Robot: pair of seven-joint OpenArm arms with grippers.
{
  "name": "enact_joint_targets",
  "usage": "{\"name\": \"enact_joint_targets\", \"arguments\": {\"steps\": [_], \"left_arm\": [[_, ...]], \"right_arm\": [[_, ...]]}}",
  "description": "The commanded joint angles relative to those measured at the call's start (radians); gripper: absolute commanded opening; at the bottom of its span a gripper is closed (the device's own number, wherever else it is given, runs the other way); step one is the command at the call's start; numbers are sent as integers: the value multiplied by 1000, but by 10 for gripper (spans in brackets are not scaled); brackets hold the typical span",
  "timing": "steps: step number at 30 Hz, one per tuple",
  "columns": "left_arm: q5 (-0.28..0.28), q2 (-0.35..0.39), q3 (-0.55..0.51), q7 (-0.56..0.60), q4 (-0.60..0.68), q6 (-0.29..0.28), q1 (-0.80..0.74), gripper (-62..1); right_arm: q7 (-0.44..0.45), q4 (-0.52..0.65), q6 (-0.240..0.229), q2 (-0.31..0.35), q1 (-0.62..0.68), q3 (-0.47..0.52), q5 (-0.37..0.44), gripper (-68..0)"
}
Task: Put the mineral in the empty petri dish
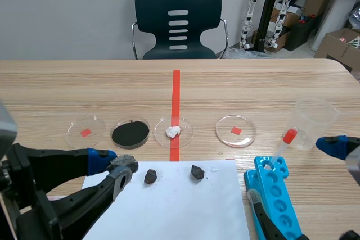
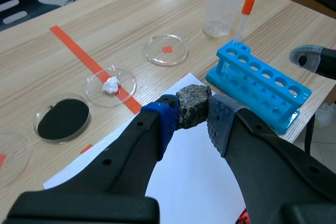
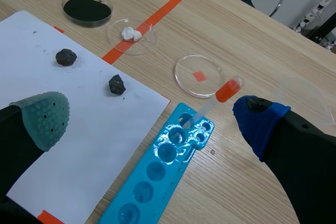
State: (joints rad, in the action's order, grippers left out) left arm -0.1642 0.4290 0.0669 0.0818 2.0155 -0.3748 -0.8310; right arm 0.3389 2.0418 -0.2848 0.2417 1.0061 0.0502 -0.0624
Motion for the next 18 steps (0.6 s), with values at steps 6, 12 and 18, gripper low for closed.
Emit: {"name": "enact_joint_targets", "arguments": {"steps": [6,12,18], "left_arm": [[-31,-38,4,1,-1,42,8,-479],[-80,-49,4,-61,-93,51,85,-479],[-152,-52,4,-150,-209,51,193,-479]], "right_arm": [[15,12,3,7,-6,3,10,4],[15,12,3,7,-6,3,10,4],[15,12,3,7,-6,3,10,4]]}}
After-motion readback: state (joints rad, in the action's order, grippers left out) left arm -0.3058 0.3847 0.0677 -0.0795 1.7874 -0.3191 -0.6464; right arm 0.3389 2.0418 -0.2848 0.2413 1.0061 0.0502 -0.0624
